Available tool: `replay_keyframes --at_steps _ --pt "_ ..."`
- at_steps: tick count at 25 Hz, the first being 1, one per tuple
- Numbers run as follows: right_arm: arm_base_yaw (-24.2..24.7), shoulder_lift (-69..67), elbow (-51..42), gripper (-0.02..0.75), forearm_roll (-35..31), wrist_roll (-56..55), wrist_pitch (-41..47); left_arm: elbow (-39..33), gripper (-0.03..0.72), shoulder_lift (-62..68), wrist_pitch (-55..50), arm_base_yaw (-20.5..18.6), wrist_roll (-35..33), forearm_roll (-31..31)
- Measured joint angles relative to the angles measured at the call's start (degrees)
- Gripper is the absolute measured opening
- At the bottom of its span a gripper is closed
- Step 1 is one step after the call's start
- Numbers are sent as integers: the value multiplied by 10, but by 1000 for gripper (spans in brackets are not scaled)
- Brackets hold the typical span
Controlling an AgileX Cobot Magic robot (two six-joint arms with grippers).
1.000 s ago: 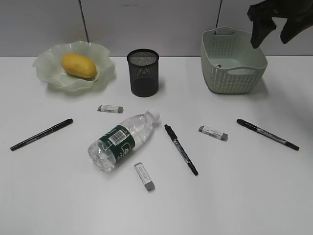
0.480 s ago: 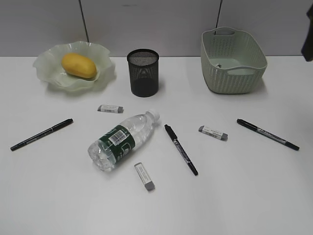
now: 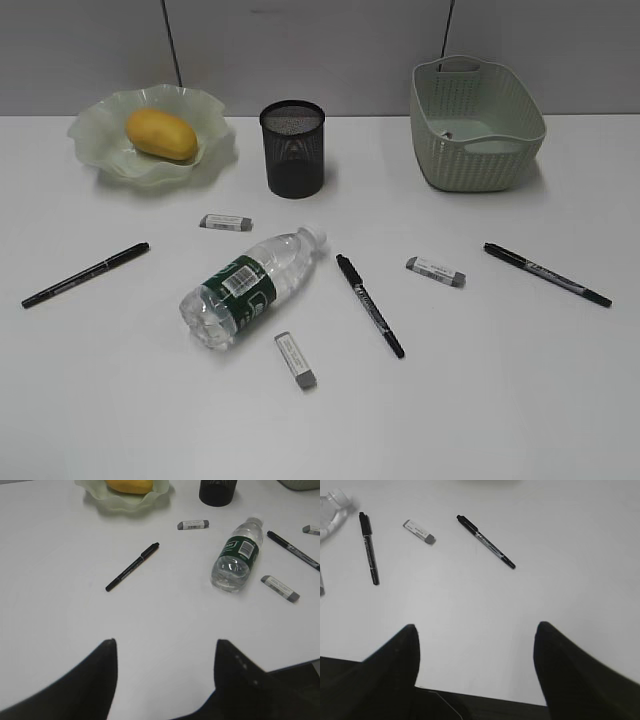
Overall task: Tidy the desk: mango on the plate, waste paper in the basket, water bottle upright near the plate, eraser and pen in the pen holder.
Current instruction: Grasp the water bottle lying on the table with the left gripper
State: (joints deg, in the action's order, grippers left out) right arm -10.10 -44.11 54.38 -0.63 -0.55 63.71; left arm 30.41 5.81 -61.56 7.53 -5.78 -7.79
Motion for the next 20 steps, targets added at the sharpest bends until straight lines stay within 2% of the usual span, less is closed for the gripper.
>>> replay_keyframes --at_steps 10,14,20 --pt "0 290 -188 561 -1 -11 -12 0 466 0 0 0 0 -3" --pt "0 374 -224 561 -2 -11 4 0 466 0 0 0 0 -7" --pt "0 412 -232 561 -2 -11 10 0 466 20 3 0 0 -10"
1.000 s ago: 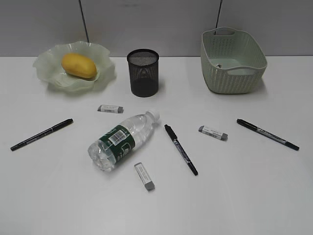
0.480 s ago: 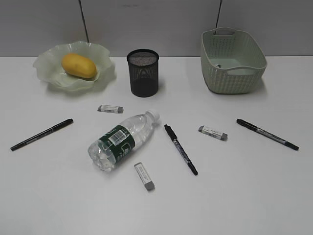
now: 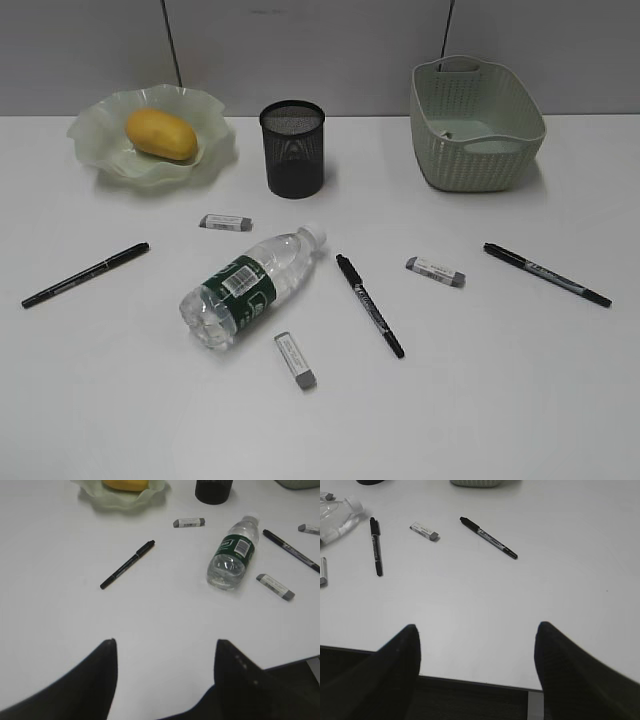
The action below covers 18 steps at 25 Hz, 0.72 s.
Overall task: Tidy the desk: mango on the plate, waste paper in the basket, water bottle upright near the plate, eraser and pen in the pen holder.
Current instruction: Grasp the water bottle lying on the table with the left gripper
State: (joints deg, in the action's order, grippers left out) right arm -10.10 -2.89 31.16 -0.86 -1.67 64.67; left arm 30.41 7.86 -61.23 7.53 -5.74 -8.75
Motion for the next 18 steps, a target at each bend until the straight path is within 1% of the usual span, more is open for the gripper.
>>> replay_keyframes --at_steps 4,10,14,18 --pt "0 0 -1 561 0 0 0 11 468 68 27 0 0 -1" --pt "0 1 -2 561 0 0 1 57 514 219 110 3 -9 -6" --pt "0 1 -2 561 0 0 1 104 531 331 139 31 -14 -6" --pt "0 1 -2 561 0 0 1 165 535 467 140 74 -14 -5"
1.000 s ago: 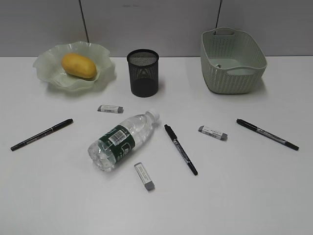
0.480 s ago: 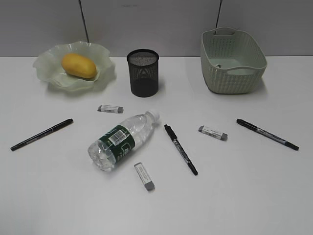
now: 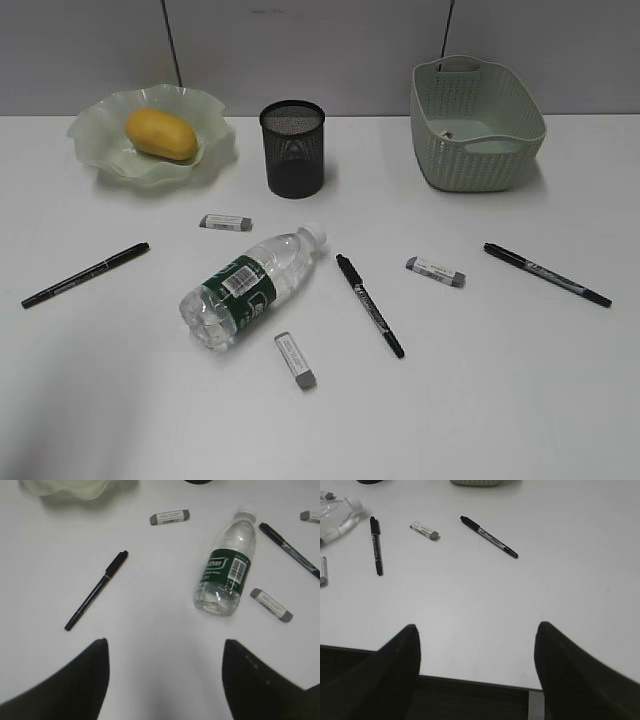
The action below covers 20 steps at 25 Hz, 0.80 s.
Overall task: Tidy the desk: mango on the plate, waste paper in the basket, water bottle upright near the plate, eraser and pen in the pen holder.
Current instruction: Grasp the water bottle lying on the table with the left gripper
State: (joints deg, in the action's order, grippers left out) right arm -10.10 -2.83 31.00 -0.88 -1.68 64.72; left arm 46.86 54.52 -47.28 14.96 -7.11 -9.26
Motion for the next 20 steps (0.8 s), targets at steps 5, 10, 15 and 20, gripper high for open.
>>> replay_keyframes --at_steps 5,10,15,20 --pt "0 0 0 561 0 0 0 85 557 136 -1 72 0 4" --pt "0 0 0 561 0 0 0 180 667 264 -20 132 -2 11" --pt "0 0 0 561 0 0 0 290 692 396 -87 172 -2 41" --pt "0 0 0 560 0 -1 0 414 693 522 -192 183 -2 53"
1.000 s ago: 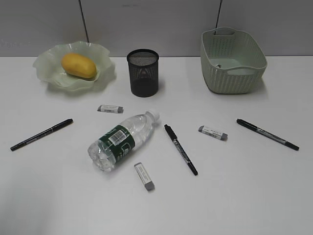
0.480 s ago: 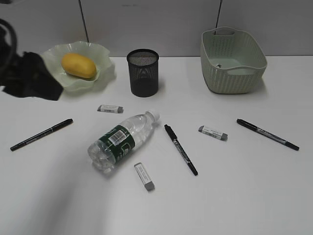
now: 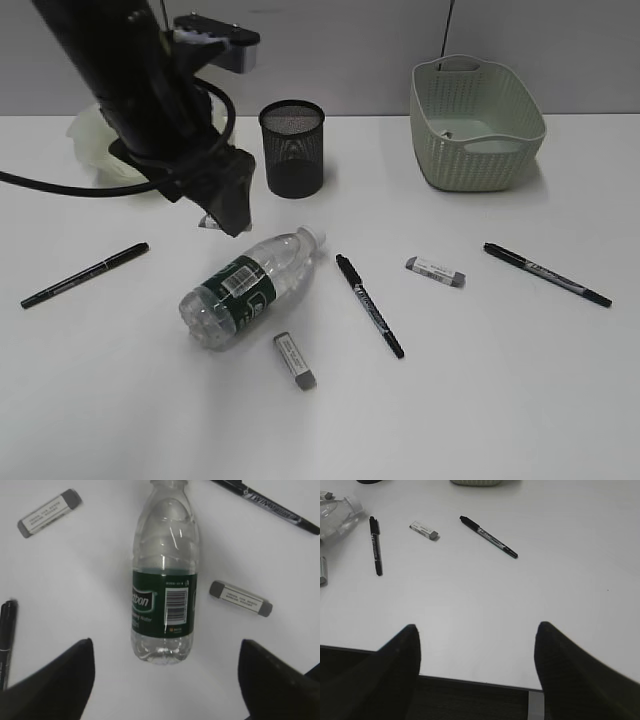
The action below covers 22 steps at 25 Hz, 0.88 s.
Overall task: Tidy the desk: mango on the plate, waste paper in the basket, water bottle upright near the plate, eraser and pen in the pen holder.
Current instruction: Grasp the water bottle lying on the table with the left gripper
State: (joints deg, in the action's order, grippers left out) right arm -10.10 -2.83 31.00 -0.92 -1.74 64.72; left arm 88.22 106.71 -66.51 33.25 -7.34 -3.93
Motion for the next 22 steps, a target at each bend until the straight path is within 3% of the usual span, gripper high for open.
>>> replay_keyframes --at_steps 7,13,22 --pt "0 0 0 560 0 0 0 113 693 103 -27 10 0 1" --pt "0 0 0 560 0 0 0 123 694 146 -29 38 14 25" --pt "0 0 0 559 0 0 0 124 694 194 -31 47 37 52"
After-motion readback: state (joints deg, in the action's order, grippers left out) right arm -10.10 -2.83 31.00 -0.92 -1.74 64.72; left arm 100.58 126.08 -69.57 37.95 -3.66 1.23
